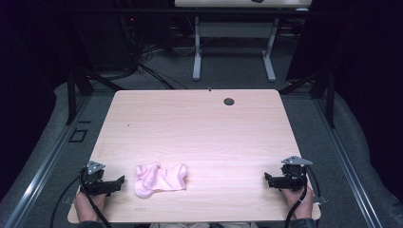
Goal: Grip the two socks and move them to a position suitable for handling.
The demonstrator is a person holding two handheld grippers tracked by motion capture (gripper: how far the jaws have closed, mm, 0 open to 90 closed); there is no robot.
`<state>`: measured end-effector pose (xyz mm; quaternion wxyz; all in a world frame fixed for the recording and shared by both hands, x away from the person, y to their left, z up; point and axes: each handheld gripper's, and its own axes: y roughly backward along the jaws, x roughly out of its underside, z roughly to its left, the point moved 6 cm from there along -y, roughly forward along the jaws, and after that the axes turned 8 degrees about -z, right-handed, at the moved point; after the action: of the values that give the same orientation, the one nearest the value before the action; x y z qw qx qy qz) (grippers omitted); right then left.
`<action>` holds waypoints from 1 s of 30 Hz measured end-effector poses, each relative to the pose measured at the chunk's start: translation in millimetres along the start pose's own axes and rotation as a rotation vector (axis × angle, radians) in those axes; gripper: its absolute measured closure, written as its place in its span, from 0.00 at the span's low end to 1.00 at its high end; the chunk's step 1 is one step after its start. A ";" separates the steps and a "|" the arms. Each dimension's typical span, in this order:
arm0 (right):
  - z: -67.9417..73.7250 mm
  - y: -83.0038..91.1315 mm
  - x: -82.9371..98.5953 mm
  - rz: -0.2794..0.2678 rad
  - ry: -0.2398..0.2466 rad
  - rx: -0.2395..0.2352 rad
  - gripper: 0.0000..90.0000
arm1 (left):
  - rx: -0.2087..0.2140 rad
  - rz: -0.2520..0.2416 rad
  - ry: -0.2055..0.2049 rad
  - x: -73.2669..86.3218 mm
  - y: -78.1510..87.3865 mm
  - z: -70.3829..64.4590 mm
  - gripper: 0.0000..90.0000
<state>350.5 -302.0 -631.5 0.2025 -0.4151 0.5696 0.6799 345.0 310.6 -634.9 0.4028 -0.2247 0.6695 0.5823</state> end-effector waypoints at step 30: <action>-0.1 -0.3 -0.1 -0.004 -0.003 0.004 0.00 | 0.220 -0.067 -0.180 -61.0 38.8 -125.2 0.17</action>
<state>350.8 -302.0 -631.6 0.2056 -0.4151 0.5699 0.6788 315.4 188.6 -563.2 0.5027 -0.1479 0.6826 0.5094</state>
